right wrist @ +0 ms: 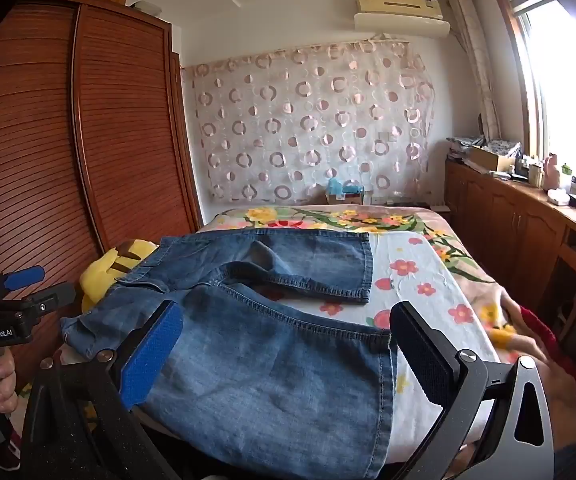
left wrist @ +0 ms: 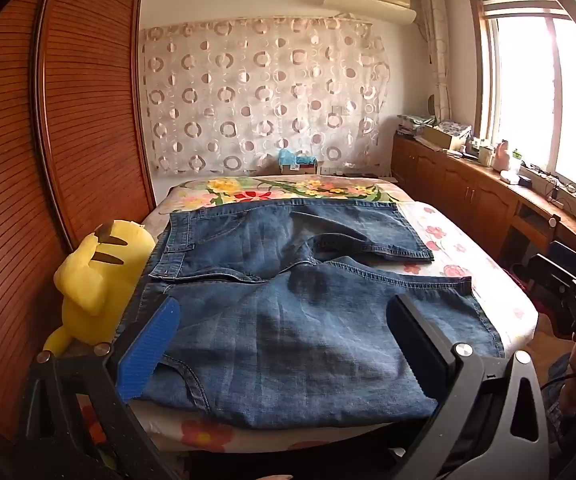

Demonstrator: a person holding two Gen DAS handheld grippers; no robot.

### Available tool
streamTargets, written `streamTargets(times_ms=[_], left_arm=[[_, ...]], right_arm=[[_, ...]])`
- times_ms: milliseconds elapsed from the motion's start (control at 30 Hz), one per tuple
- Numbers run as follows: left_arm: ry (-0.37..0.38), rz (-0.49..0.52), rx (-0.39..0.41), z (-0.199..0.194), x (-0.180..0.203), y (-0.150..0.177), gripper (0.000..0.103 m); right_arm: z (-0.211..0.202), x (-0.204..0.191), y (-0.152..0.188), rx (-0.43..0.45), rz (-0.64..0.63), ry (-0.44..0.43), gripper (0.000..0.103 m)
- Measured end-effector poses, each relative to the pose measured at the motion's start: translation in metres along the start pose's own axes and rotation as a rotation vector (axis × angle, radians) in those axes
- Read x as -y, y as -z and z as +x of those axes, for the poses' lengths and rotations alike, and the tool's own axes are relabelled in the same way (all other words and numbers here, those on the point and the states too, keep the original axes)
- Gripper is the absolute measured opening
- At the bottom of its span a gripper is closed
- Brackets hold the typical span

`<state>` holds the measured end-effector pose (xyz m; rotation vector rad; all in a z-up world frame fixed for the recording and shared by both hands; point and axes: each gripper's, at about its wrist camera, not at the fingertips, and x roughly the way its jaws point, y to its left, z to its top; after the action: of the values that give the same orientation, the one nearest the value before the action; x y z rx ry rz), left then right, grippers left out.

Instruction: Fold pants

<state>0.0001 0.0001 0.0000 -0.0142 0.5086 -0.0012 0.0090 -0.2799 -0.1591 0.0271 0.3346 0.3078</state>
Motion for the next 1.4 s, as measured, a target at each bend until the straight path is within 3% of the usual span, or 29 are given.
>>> streamTargets(times_ms=[1400], left_arm=[[-0.004, 0.003, 0.009, -0.0003, 0.0001, 0.0001, 0.103]], right_arm=[[-0.0039, -0.0028, 0.0006, 0.011, -0.006, -0.005, 0.103]])
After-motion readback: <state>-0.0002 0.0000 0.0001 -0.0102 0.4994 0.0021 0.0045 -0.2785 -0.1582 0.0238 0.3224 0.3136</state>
